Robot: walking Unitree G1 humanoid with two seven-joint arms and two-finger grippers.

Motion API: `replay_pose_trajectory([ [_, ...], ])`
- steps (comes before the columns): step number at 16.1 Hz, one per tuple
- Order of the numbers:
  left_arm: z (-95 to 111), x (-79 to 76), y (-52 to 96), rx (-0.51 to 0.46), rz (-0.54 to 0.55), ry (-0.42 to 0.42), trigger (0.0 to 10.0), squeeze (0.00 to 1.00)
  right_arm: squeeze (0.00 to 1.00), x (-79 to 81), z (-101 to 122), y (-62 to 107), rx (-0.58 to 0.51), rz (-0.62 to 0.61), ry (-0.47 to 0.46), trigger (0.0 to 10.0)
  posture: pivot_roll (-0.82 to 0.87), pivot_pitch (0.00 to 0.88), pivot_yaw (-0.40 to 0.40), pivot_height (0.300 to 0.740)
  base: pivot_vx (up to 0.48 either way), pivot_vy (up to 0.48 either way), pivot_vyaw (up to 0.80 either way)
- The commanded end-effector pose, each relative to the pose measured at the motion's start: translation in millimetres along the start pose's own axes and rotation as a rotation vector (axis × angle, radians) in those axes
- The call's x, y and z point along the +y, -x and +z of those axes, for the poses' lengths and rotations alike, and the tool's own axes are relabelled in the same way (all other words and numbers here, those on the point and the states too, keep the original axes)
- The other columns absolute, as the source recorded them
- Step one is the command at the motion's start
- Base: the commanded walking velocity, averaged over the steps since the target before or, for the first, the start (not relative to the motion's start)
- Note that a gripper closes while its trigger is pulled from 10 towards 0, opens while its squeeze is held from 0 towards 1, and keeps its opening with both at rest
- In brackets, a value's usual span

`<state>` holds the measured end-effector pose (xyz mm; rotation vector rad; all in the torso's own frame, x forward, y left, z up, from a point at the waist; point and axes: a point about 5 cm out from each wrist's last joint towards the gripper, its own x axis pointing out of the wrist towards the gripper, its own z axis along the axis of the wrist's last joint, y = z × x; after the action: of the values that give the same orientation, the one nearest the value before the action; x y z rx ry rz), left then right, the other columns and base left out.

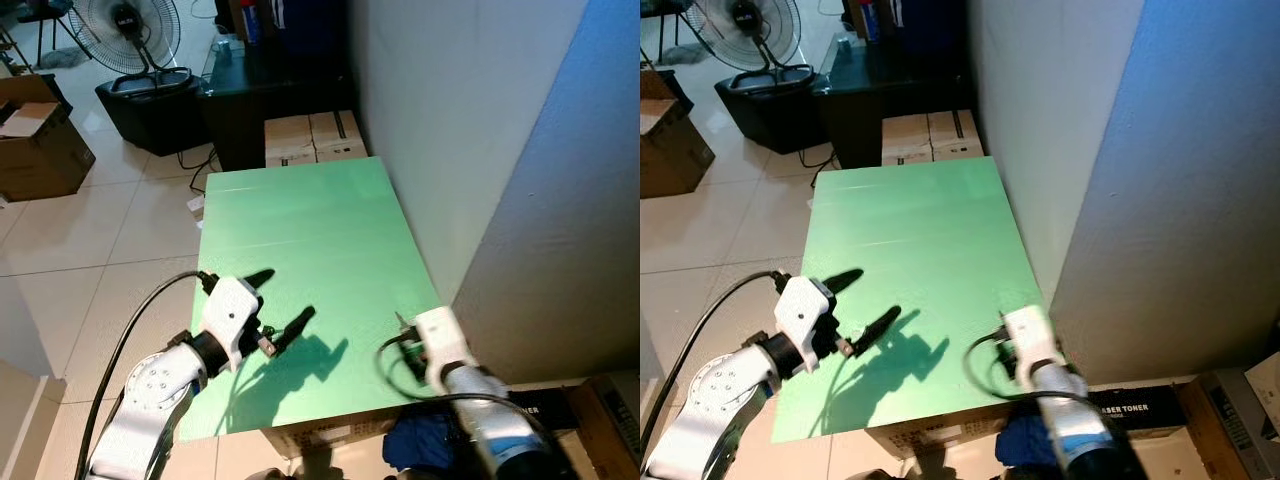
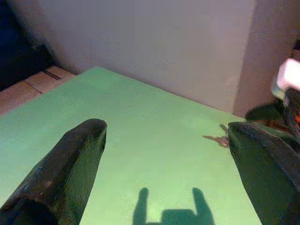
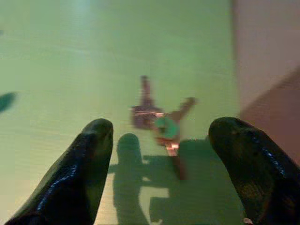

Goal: Hang keys on a hook

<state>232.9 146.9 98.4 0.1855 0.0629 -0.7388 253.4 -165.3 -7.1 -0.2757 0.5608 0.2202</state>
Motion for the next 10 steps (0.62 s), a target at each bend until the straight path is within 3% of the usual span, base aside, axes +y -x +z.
replay_pose_trajectory([
  [1,2,1.8,2.6,0.002,-0.007,-0.005,10.0,0.0,1.0,-2.0,1,-1.0,-0.016,-0.018,0.007,10.0,-0.08,0.063,0.109,0.74,0.0,0.0,0.0],
  [5,7,0.3,2.3,-0.007,-0.055,0.022,10.0,0.0,1.0,-18.2,-2,-0.6,-0.046,-0.005,0.018,10.0,-0.06,0.081,0.124,0.74,0.0,0.0,0.0],
  [8,10,-2.2,11.2,0.002,-0.105,0.046,10.0,0.0,1.0,-30.0,1,-0.6,-0.088,0.053,0.076,10.0,-0.04,0.109,0.135,0.74,0.0,0.0,0.0],
  [9,10,-1.6,13.0,0.004,-0.103,0.045,10.0,0.0,0.93,-32.4,2,-0.6,-0.1,0.061,0.075,10.0,-0.04,0.112,0.135,0.74,0.0,0.0,0.0],
  [10,11,-1.1,15.4,0.005,-0.098,0.04,10.0,0.0,0.0,-37.4,6,0.4,-0.127,0.084,0.091,10.0,-0.02,0.121,0.131,0.74,0.0,0.0,0.0],
])
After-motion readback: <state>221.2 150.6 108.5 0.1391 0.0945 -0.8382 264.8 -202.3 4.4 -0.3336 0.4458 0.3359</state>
